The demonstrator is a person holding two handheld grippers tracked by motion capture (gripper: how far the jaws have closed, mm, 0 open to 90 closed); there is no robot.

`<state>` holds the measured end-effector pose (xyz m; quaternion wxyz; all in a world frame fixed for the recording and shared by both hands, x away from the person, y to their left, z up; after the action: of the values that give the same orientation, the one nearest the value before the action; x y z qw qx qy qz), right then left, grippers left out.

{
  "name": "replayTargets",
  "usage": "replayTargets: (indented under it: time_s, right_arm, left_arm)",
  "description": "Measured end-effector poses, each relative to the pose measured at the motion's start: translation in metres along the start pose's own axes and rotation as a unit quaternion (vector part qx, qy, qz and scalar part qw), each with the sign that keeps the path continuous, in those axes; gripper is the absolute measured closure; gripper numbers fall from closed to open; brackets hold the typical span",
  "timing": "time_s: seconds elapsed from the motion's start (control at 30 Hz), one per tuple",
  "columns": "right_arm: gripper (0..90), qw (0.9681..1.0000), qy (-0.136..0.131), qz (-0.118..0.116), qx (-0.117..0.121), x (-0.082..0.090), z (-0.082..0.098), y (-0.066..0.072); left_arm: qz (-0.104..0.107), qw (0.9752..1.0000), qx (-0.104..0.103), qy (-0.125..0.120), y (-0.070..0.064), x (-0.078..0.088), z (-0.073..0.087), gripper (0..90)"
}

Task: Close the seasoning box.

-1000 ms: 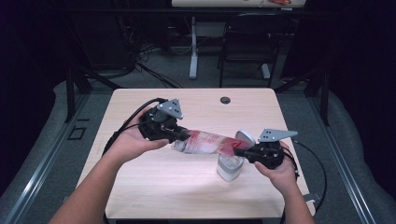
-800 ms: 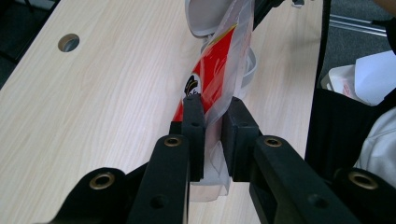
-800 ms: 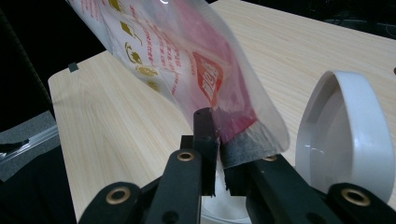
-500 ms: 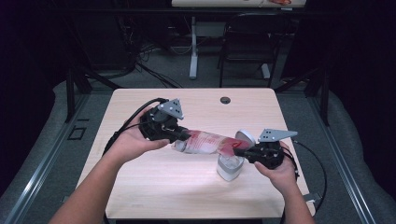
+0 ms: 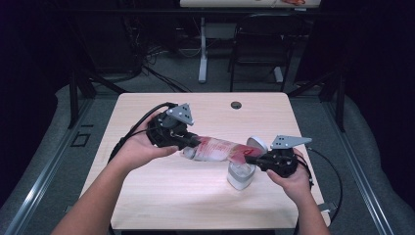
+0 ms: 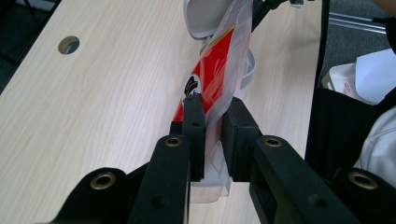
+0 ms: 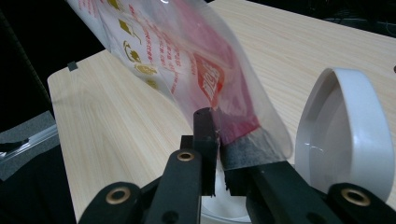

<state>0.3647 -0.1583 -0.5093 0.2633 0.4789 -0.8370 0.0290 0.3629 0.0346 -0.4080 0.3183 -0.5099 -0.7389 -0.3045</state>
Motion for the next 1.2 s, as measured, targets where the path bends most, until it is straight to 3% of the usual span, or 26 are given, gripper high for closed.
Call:
replayTargets:
  time_s: [1.2]
  right_arm:
    - [85.8,0.9999,0.012,0.002,-0.007,-0.001,0.007,-0.006]
  left_arm:
    - [0.001,0.9999,-0.013,-0.004,-0.004,-0.001,-0.017,81.7]
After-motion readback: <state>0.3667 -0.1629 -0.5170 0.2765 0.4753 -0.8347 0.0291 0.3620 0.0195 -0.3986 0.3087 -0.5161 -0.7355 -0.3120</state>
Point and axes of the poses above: each handheld gripper's, and its own axes: x roughly backward along the jaws, z roughly out of its underside, y roughly to its left, the point moved 10 cm from there along -x, roughly forward along the jaws, and after that the axes turned 4 degrees about -z, right-handed, at the moved point
